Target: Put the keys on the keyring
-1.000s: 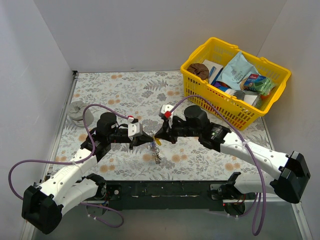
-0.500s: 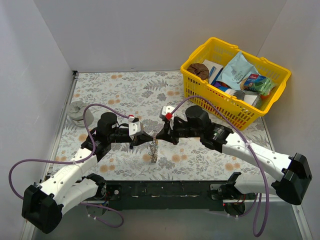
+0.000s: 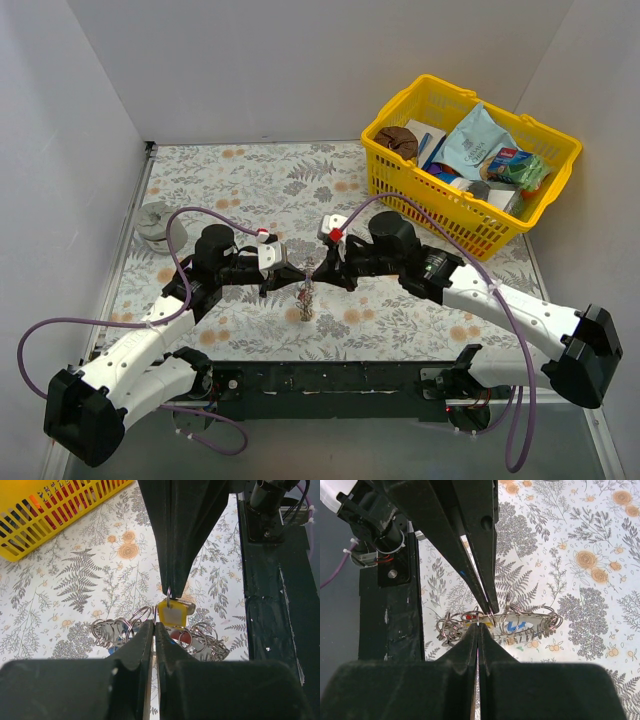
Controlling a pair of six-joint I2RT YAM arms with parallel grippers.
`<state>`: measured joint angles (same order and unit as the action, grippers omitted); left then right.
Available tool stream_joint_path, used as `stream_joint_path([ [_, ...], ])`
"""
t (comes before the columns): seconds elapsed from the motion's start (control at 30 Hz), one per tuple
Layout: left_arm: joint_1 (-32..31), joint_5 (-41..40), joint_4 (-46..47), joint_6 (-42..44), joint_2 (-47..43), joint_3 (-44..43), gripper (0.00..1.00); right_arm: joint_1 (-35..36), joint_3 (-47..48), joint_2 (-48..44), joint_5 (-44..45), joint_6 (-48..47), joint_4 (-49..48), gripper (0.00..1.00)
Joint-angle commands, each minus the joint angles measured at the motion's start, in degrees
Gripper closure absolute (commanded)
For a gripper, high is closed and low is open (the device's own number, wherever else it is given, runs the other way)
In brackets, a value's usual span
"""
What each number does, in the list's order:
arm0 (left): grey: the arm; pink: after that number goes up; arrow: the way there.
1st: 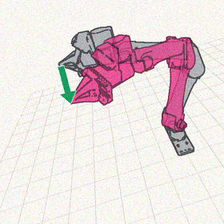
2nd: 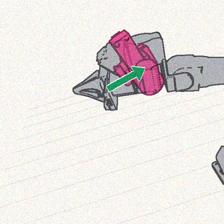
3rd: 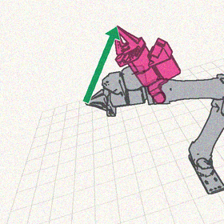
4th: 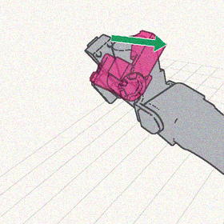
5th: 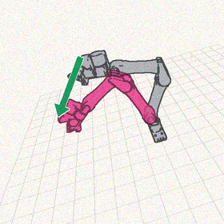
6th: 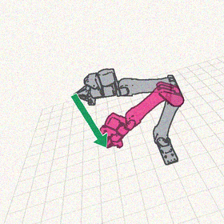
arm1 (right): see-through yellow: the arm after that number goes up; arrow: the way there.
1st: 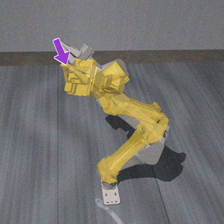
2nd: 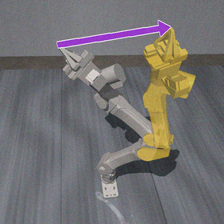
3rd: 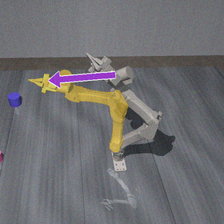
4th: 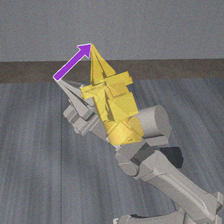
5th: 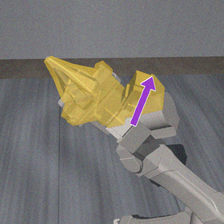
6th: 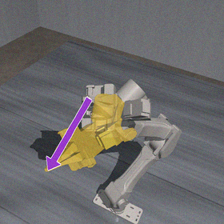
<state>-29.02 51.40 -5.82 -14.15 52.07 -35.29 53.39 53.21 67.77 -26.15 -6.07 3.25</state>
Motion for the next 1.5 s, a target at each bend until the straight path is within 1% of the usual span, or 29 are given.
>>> stream_joint_path([
  [0.0, -0.3, 1.4, 1.5, 0.3, -0.7, -1.6, 1.00, 0.3, 1.5, 0.9, 1.3, -0.4, -0.6, 0.99],
  [0.2, -0.2, 2.1, 1.4, 0.6, -0.7, -1.5, 1.00, 0.3, 2.8, 2.9, 3.1, 0.3, -0.3, 0.99],
  [0.37, -0.3, 2.0, 1.4, 0.6, -0.7, -1.5, 1.00, 0.3, 2.8, 2.7, 4.5, 0.5, -1.0, 0.99],
  [0.7, -0.2, 2.0, 1.4, 0.6, -0.5, -1.5, 1.00, 0.4, 2.1, 1.1, -0.7, -0.3, -2.7, 0.99],
  [0.87, -0.3, 2.0, 1.4, 0.6, -0.5, -1.5, 1.00, 0.4, 1.6, 0.4, -1.5, -0.5, -4.3, 0.99],
  [1.27, -0.3, 2.7, 1.4, 0.7, -0.8, -1.4, 1.00, 0.4, 2.2, 2.3, 2.7, 0.3, -3.3, 0.99],
  [1.47, -0.3, 3.6, 1.4, 0.9, -1.0, -1.4, 1.00, 0.4, 2.7, 2.5, 6.6, 1.4, -3.3, 0.99],
])
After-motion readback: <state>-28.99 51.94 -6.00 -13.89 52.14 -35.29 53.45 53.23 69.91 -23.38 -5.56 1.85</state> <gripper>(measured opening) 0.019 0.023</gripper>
